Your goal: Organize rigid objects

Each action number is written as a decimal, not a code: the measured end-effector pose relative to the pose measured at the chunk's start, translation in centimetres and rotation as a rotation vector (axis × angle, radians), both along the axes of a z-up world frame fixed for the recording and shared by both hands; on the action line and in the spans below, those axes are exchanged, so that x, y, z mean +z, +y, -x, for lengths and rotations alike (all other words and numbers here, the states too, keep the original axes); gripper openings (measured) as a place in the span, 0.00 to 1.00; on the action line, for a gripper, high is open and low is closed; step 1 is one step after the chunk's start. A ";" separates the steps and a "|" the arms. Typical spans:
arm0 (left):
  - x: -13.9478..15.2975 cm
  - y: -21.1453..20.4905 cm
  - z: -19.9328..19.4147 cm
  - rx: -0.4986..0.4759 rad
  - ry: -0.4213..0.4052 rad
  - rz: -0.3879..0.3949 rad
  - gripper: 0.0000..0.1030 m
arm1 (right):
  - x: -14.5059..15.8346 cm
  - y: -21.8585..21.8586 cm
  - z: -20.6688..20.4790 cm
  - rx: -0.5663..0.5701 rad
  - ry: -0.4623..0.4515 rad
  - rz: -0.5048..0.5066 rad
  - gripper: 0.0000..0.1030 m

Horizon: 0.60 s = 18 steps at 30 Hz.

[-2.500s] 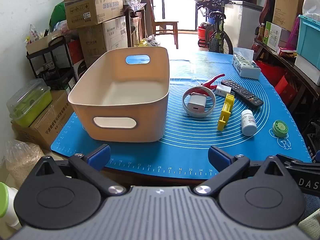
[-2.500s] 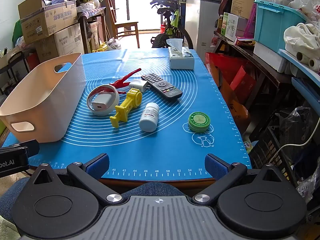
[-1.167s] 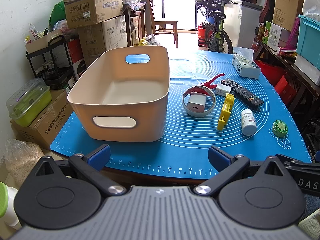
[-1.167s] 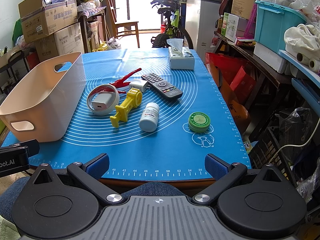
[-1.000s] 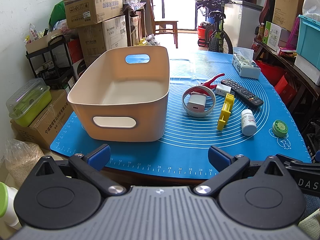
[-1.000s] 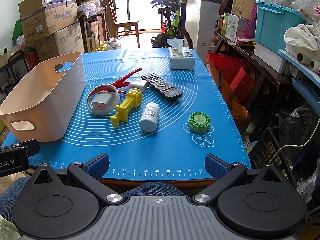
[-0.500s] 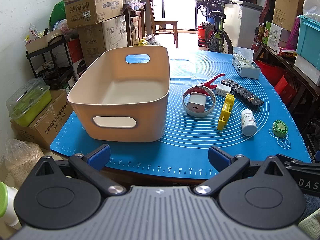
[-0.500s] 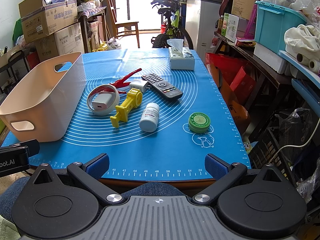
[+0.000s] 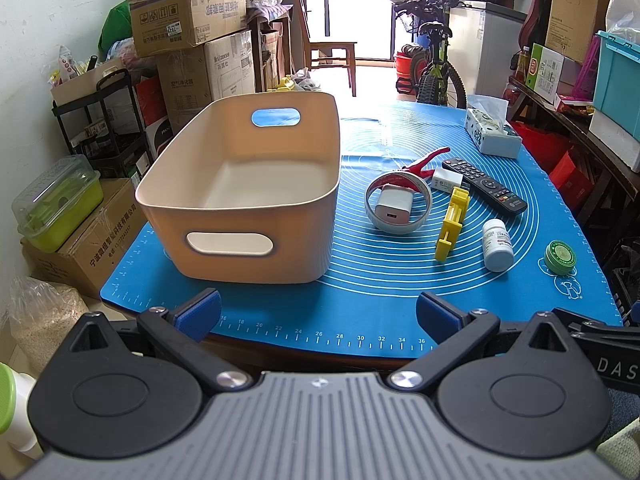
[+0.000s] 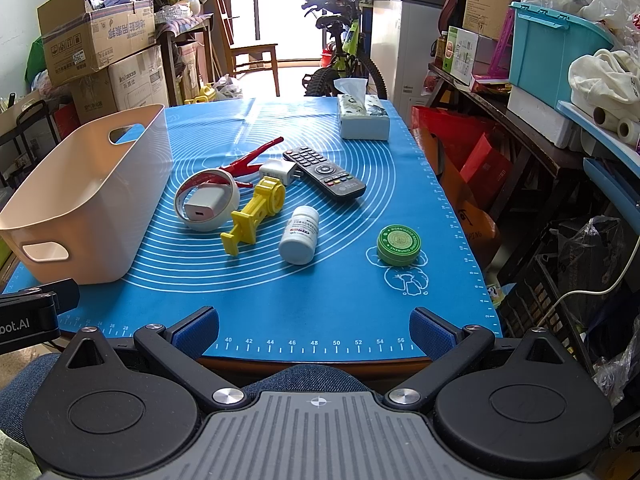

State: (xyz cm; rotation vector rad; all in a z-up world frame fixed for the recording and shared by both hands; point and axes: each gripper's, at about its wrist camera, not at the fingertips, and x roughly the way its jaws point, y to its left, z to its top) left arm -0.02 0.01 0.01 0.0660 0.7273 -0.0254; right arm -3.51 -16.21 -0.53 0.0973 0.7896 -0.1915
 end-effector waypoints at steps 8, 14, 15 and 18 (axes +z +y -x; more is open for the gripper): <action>0.0 0.0 0.0 0.001 0.000 0.001 1.00 | 0.0 0.0 0.0 0.000 0.000 0.000 0.98; 0.0 0.0 0.0 0.001 0.000 0.001 1.00 | 0.0 0.1 0.0 0.000 0.000 0.000 0.98; 0.0 0.0 0.0 0.001 -0.001 0.001 1.00 | 0.0 0.1 0.0 0.000 0.001 0.000 0.98; 0.1 0.2 0.1 0.001 0.000 -0.001 1.00 | 0.1 0.2 -0.1 -0.001 0.003 0.000 0.98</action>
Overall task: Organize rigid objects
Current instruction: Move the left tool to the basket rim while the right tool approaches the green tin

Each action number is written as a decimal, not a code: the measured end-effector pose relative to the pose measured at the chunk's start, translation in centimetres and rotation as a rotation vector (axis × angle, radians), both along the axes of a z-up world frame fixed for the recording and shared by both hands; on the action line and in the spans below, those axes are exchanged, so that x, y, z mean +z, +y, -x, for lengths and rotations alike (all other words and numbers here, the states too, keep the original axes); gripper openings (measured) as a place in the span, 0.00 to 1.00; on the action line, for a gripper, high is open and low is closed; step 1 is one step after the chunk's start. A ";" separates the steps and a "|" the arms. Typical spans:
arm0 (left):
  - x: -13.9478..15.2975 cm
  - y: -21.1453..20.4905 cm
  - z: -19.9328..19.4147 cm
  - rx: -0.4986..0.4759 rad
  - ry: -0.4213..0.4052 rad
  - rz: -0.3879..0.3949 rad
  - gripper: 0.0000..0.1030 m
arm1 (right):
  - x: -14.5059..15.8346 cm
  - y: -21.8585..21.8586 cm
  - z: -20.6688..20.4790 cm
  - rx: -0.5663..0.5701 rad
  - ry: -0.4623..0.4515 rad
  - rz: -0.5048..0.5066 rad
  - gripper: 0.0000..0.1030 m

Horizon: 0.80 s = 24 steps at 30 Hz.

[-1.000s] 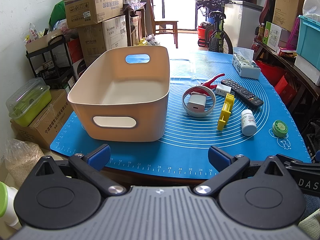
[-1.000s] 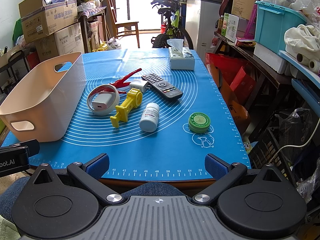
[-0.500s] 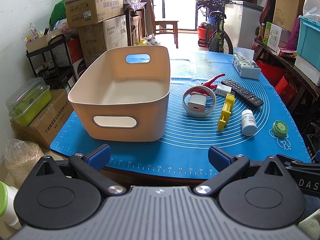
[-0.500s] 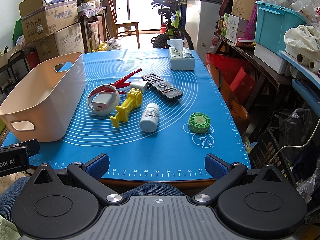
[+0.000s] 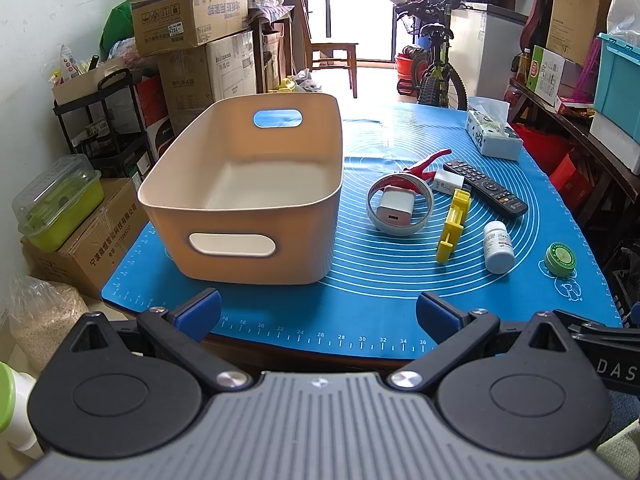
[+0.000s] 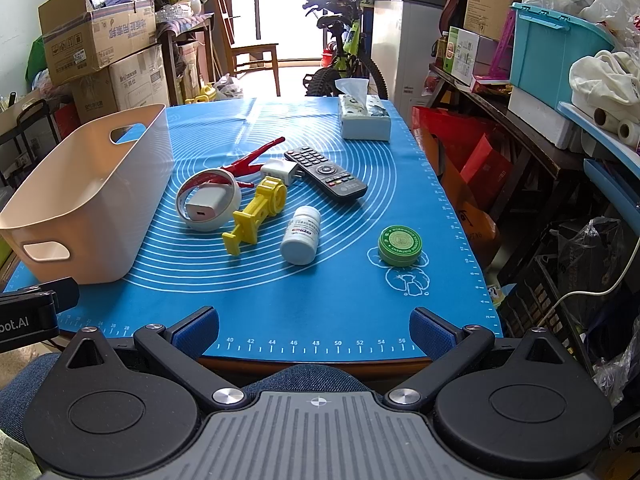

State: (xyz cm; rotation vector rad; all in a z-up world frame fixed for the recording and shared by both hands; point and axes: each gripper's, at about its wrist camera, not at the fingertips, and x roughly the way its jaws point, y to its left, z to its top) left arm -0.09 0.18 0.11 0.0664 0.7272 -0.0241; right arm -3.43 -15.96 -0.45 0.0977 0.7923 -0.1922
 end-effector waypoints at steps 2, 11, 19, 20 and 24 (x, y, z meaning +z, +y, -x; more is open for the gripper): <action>0.1 0.1 -0.1 0.001 -0.001 -0.002 1.00 | 0.2 0.0 0.0 -0.002 0.003 -0.002 0.98; 2.4 0.8 -1.6 0.011 -0.031 -0.026 1.00 | 2.6 0.1 -1.2 0.035 -0.036 -0.009 0.98; 6.0 3.2 -6.4 0.077 -0.044 -0.057 1.00 | 4.9 -2.6 -4.2 0.025 -0.083 -0.089 0.98; 6.3 3.5 -7.1 0.090 -0.042 -0.070 1.00 | 4.9 -3.0 -4.6 0.021 -0.082 -0.095 0.98; 6.7 5.3 -9.8 0.182 -0.022 -0.105 0.99 | 4.4 -5.1 -6.8 0.011 -0.066 -0.076 0.98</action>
